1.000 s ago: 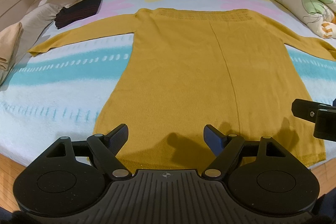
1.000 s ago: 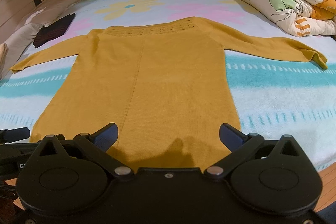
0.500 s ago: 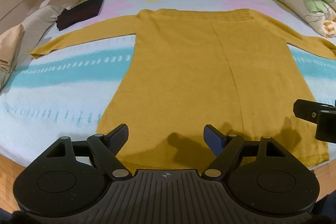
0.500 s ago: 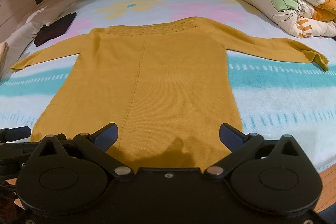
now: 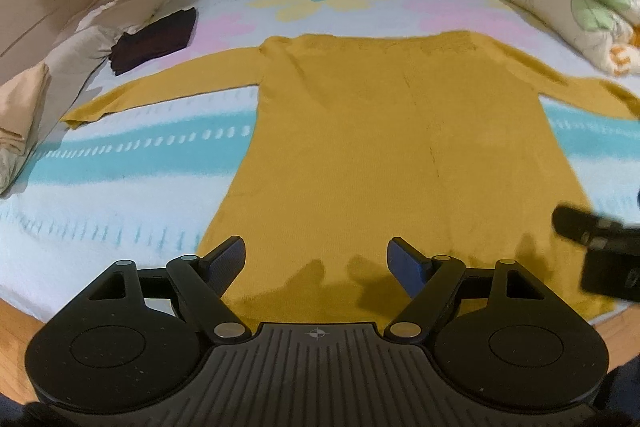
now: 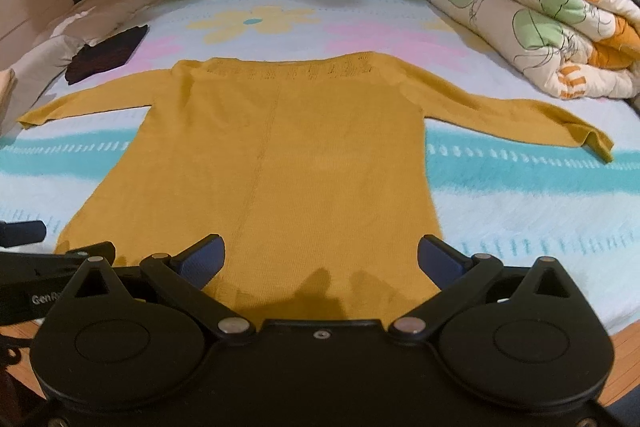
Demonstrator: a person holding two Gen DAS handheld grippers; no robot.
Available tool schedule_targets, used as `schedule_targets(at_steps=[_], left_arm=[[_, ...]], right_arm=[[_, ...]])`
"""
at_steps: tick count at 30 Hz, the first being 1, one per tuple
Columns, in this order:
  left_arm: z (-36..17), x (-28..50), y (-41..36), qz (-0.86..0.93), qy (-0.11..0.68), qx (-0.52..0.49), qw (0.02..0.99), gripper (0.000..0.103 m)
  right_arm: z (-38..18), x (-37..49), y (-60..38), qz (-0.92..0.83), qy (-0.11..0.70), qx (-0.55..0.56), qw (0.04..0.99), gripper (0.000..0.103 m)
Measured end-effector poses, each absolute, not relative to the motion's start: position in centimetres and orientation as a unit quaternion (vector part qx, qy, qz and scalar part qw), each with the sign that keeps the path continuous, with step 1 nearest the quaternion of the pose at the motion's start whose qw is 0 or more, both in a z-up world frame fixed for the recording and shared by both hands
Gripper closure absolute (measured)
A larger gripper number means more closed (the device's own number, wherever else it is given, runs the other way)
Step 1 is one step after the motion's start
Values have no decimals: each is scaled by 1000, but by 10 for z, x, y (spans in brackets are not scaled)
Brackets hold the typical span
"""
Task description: Fold small clothes
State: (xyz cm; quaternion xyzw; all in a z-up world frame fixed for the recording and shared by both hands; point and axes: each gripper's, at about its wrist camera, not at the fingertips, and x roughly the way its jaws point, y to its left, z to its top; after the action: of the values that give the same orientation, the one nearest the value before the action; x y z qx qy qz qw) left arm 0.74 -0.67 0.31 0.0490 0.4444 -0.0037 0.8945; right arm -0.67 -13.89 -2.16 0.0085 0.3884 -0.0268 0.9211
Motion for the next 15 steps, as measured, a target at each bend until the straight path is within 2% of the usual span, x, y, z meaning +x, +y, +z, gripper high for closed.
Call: schedule_targets(at_steps=[4, 7, 15], left_arm=[[21, 7, 0, 2, 438, 9, 899, 26], [26, 12, -1, 10, 430, 27, 903, 26], [9, 57, -5, -29, 464, 37, 884, 26]], right_arm=[[-10, -14, -133, -18, 378, -1, 926, 1], [-11, -7, -130, -5, 378, 6, 926, 1], [-23, 25, -134, 25, 384, 17, 923, 2]])
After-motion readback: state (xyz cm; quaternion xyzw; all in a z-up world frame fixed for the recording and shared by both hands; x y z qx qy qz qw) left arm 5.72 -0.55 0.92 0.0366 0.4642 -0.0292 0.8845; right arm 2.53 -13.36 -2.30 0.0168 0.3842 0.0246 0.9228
